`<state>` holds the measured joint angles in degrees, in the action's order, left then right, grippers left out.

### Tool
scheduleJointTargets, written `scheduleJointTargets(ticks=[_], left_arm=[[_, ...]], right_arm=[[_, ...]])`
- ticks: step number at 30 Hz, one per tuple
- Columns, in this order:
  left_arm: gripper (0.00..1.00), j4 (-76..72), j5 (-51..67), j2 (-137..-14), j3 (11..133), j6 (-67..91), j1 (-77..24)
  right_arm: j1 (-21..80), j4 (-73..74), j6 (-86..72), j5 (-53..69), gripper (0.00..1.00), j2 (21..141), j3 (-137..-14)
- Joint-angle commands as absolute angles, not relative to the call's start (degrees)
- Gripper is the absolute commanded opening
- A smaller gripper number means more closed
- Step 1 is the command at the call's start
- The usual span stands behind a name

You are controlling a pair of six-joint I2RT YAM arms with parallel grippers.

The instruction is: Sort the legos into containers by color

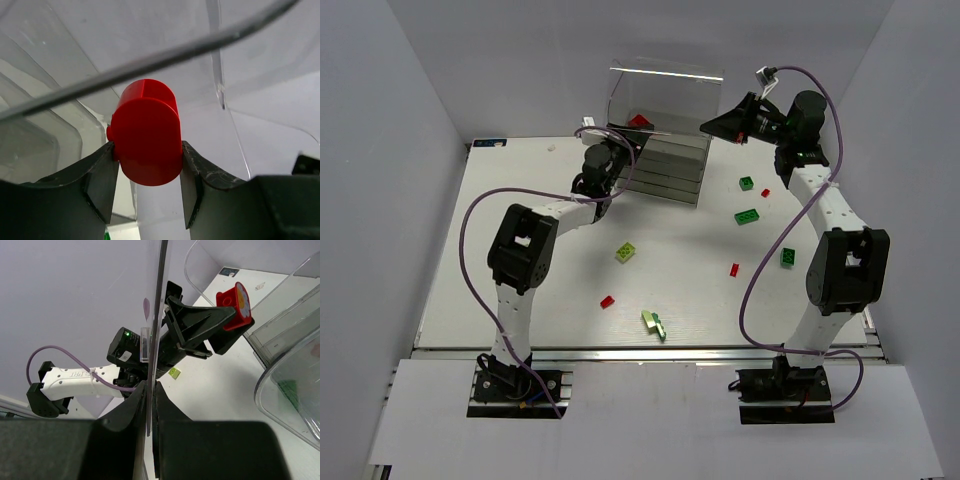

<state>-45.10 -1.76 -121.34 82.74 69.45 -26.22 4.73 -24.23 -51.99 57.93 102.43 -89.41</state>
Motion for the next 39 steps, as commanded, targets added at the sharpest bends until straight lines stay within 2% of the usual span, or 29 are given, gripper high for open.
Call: scheduleJointTargets(ticks=[1,8,17,27,30,33,34,39], left_arm=[[0.17,-42.46,-6.67,-121.81,86.91,69.17,-26.72],[0.18,-34.29,-10.97,-123.22,90.70,78.91,-27.25],[0.24,-35.77,-13.01,-123.48,90.44,93.07,-28.83],[0.51,-34.02,-13.45,-123.75,91.23,99.49,-29.36],[0.63,-33.58,-13.36,-123.84,91.23,99.93,-29.36],[0.65,-34.01,-12.40,-123.84,91.32,100.02,-29.36],[0.70,-33.93,-12.13,-123.75,91.32,100.02,-29.36],[0.70,-35.06,-9.85,-123.66,91.06,100.20,-29.36]], right_arm=[[4.75,-31.46,-49.57,57.04,0.00,97.74,-90.61],[4.83,-31.73,-49.66,56.95,0.00,97.47,-90.26],[4.66,-32.34,-50.10,56.87,0.00,97.29,-89.82],[4.83,-32.87,-50.45,57.04,0.00,97.03,-89.65],[4.75,-32.87,-50.36,56.95,0.00,96.86,-89.65],[4.57,-32.87,-50.36,57.04,0.00,96.77,-89.65],[4.66,-32.87,-50.36,57.04,0.00,96.85,-89.65],[4.66,-32.87,-50.36,57.04,0.00,96.86,-89.82]])
